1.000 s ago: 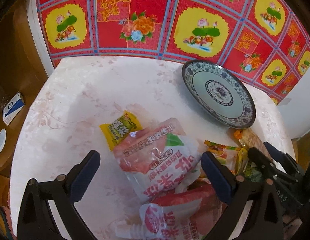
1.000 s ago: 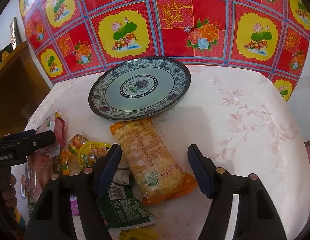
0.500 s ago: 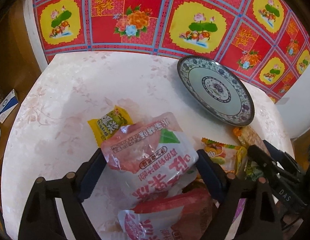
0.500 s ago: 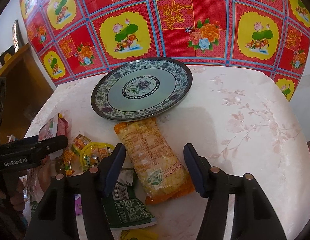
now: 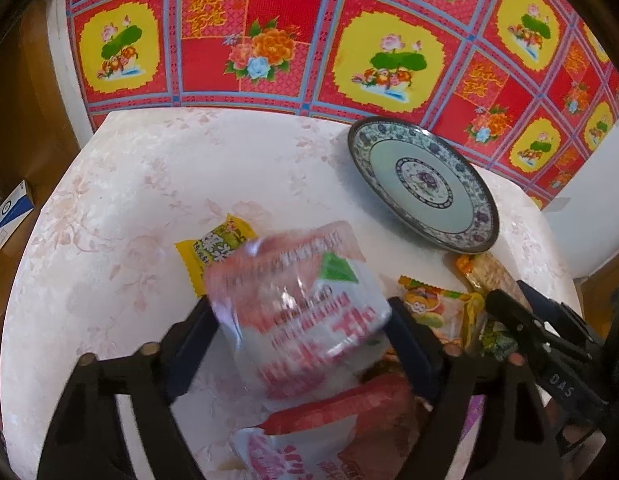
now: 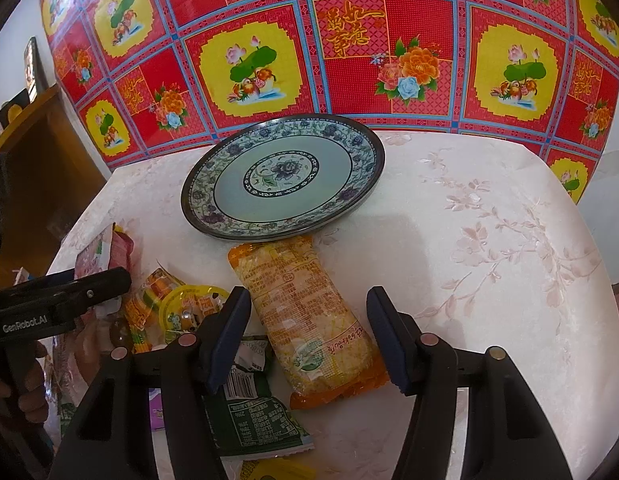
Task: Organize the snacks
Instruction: 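Grasp the orange-ended snack bar with the right tool while the left tool grasps the white spouted pouch, then carry the snack bar with the right tool while the left tool carries the pouch to the plate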
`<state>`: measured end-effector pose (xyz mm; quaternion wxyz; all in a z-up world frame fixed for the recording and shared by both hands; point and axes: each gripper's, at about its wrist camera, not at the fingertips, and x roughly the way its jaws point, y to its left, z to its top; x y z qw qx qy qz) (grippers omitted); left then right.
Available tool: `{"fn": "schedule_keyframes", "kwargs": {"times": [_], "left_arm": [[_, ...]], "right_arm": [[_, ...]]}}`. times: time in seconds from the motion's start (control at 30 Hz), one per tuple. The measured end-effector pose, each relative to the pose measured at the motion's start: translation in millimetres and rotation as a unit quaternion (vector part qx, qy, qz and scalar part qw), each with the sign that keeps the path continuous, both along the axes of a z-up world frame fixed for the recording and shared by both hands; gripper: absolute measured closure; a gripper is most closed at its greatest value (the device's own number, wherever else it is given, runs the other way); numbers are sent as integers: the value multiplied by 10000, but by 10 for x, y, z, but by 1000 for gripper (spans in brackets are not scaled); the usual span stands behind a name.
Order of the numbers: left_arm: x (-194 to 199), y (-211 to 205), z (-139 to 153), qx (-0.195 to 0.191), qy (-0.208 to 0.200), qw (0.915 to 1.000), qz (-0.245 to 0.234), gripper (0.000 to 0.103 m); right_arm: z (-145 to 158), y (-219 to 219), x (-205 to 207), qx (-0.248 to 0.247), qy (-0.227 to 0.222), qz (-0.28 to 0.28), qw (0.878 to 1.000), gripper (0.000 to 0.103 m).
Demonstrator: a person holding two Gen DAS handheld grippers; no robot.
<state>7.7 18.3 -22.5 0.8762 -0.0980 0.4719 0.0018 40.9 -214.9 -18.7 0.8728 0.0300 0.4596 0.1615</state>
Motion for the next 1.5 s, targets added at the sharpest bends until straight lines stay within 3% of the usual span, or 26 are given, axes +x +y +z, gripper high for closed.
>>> {"fn": "schedule_keyframes", "kwargs": {"times": [0.1,0.4,0.9,1.5], "left_arm": [[-13,-34,29,107,-67,9999,-80,20],[-17,-122,84,317,-238,9988,-270,22],[-43,-124,239,279,-547,9976,-329,22],[258,-318,381,403,-807,9938,-657,22]], "right_arm": [[8,-14,-2,66,3,-23,10000,52],[49,-45,-47,-44,-75,-55,9999,59],[304,-125,-135,28,-431,-226,9988,59],[343,-62,-15,65,-457,-184,9988,59]]}}
